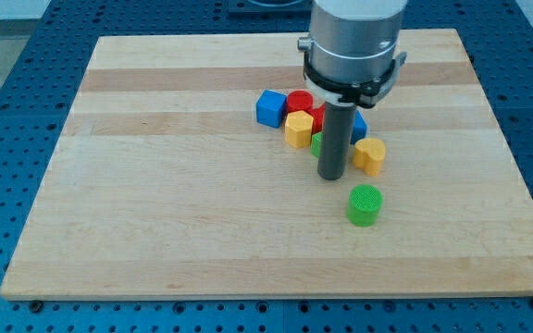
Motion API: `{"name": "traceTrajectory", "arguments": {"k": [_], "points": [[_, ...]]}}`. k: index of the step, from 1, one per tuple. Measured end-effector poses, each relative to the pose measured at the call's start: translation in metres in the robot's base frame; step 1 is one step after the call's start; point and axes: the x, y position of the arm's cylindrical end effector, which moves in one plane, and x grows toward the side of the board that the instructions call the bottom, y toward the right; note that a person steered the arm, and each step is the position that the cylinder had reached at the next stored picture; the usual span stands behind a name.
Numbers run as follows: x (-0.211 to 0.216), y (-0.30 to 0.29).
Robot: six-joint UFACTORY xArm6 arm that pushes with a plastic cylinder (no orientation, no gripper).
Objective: Push the yellow heart to the right side of the green star
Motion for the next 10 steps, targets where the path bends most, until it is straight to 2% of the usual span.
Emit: {"name": "traceTrajectory", "arguments": {"k": [3,6,10], "points": [[0.001,-0.011],[0.015,0.048],[0.003,0.049]]}}
